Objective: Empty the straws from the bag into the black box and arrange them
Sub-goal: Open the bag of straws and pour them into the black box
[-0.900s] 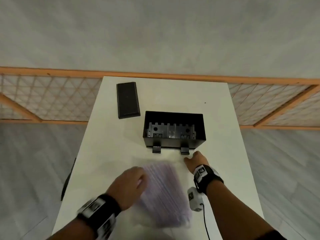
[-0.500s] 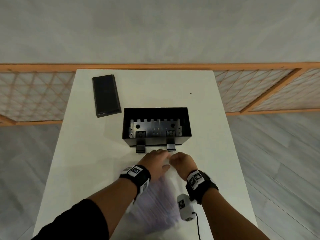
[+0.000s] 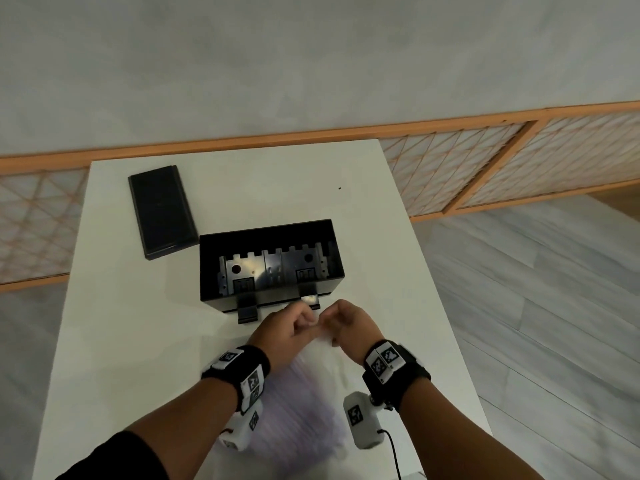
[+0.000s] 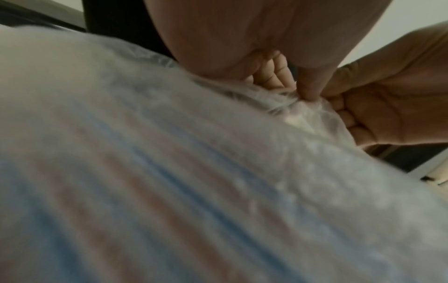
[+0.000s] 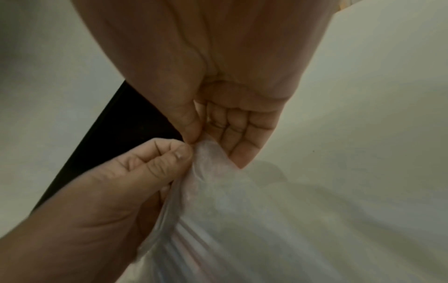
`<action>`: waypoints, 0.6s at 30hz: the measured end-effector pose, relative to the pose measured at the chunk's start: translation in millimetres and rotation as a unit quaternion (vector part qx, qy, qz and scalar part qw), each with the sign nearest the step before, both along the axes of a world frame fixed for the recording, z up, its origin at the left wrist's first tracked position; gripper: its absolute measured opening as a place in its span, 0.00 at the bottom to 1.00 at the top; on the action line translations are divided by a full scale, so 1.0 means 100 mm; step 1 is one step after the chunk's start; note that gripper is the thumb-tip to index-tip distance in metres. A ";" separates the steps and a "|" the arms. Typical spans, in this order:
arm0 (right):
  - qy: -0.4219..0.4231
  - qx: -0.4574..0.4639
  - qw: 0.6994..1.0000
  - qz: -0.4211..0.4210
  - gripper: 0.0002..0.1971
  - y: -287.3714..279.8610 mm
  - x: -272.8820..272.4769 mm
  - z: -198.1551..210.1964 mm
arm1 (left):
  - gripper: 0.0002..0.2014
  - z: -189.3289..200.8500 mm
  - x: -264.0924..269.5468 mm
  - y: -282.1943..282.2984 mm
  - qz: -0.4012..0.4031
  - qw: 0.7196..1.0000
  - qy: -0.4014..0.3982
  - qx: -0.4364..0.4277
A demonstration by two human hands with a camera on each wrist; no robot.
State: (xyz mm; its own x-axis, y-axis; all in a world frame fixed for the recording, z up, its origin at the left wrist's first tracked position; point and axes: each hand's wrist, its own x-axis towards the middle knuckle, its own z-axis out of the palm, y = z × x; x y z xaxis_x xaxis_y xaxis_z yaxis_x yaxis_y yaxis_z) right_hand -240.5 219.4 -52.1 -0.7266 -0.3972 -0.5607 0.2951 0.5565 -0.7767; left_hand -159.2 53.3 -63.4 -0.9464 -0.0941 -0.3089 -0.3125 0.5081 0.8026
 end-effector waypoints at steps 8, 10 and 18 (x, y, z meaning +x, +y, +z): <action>-0.034 -0.031 0.996 -0.070 0.07 0.06 0.06 0.13 | 0.08 0.02 0.18 0.00 -0.047 0.991 0.062 -0.112; -0.029 -0.029 0.996 -0.081 0.08 0.08 0.06 0.17 | 0.08 0.01 0.25 -0.04 -0.074 0.987 0.061 -0.132; -0.033 -0.052 0.989 -0.131 0.06 0.30 0.02 0.23 | 0.08 0.11 0.70 -0.25 -0.104 0.992 -0.019 -0.075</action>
